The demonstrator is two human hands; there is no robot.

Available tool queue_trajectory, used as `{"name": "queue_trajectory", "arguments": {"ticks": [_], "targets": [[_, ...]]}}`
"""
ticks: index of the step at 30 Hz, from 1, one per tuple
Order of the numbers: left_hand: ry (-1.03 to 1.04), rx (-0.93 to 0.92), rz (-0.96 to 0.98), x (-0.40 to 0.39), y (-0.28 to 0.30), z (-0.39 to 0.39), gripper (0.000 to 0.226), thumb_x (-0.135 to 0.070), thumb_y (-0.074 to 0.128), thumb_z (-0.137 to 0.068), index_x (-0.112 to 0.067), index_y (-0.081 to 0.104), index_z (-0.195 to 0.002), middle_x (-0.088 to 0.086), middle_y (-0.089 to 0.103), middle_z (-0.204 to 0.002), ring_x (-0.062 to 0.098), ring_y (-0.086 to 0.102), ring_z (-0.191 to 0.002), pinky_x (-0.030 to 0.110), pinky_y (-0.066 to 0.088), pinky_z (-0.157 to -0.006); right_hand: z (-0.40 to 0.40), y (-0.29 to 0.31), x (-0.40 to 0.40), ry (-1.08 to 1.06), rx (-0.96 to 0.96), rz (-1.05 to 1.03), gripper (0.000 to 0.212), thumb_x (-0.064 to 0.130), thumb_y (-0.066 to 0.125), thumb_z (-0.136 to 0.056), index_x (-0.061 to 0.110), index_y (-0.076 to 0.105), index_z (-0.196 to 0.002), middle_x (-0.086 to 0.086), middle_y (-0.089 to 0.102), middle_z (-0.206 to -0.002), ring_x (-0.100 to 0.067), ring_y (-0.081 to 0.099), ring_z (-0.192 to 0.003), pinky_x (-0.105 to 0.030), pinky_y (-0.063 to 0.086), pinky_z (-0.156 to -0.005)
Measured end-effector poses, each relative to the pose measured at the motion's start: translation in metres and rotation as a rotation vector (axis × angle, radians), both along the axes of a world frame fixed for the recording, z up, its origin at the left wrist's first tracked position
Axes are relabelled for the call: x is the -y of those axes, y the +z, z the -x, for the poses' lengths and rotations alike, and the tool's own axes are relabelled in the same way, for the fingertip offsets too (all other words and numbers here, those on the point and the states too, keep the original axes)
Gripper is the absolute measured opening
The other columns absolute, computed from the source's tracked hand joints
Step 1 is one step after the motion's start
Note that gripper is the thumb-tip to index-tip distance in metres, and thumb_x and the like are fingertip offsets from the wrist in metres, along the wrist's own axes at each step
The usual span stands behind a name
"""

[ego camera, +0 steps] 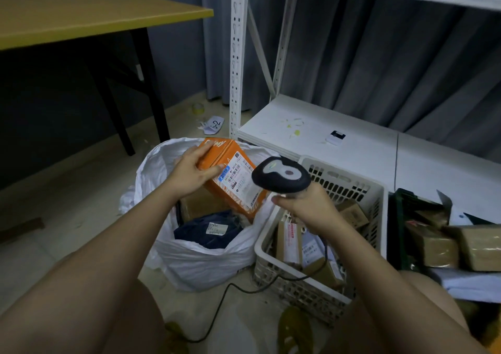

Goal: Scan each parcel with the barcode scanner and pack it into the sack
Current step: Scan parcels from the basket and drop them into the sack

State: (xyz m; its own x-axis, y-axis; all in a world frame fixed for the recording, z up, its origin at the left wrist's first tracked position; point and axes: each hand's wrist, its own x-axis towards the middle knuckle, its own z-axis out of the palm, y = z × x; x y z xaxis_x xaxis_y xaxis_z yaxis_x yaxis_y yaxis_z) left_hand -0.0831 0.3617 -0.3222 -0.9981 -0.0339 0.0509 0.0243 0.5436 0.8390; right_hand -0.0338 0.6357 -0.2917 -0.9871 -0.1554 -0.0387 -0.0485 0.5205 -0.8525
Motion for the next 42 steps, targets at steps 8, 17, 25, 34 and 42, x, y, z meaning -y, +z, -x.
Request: {"name": "queue_trajectory", "arguments": {"ticks": [8, 17, 25, 34, 42], "targets": [[0.287, -0.096, 0.123, 0.011, -0.026, 0.03, 0.074, -0.048, 0.062, -0.087, -0.037, 0.023, -0.149, 0.003, 0.014, -0.157, 0.032, 0.01, -0.142, 0.057, 0.026, -0.113, 0.066, -0.055, 0.018, -0.328, 0.214, 0.29, 0.02, 0.006, 0.071, -0.084, 0.011, 0.056, -0.071, -0.007, 0.053, -0.063, -0.018, 0.05, -0.058, -0.028, 0.042, -0.054], [0.333, -0.144, 0.107, -0.021, -0.068, 0.092, 0.072, -0.046, 0.061, -0.089, -0.036, 0.021, -0.147, 0.006, 0.01, -0.156, 0.031, 0.009, -0.142, 0.053, 0.022, -0.112, 0.132, -0.118, 0.023, -0.476, 0.337, 0.377, 0.021, 0.005, 0.068, -0.086, 0.009, 0.053, -0.072, -0.011, 0.049, -0.061, -0.02, 0.047, -0.051, -0.03, 0.04, -0.051], [-0.143, -0.129, 0.597, -0.074, -0.135, 0.116, 0.084, -0.065, 0.055, -0.075, -0.045, 0.018, -0.148, 0.02, 0.017, -0.151, 0.044, 0.025, -0.129, 0.06, 0.034, -0.101, 0.165, -0.145, -0.005, -0.497, 0.397, 0.381, 0.019, 0.009, 0.069, -0.086, 0.01, 0.054, -0.074, -0.01, 0.052, -0.063, -0.021, 0.052, -0.053, -0.032, 0.047, -0.054], [-0.087, -0.019, 0.736, -0.047, -0.151, 0.098, 0.112, -0.051, 0.083, -0.055, -0.041, 0.015, -0.143, 0.026, 0.026, -0.143, 0.047, 0.037, -0.121, 0.056, 0.041, -0.095, 0.155, -0.143, -0.014, -0.442, 0.455, 0.418, 0.014, 0.009, 0.068, -0.087, 0.005, 0.055, -0.09, -0.011, 0.051, -0.062, -0.02, 0.051, -0.05, -0.03, 0.047, -0.051], [-0.202, 0.127, 0.882, -0.083, -0.108, 0.08, 0.044, -0.052, 0.045, -0.093, -0.028, 0.047, -0.13, 0.01, 0.02, -0.154, 0.03, 0.007, -0.145, 0.057, -0.004, -0.116, 0.127, -0.102, -0.033, -0.384, 0.422, 0.403, 0.017, 0.011, 0.069, -0.085, 0.009, 0.057, -0.074, -0.01, 0.054, -0.059, -0.02, 0.052, -0.05, -0.032, 0.045, -0.056]]}}
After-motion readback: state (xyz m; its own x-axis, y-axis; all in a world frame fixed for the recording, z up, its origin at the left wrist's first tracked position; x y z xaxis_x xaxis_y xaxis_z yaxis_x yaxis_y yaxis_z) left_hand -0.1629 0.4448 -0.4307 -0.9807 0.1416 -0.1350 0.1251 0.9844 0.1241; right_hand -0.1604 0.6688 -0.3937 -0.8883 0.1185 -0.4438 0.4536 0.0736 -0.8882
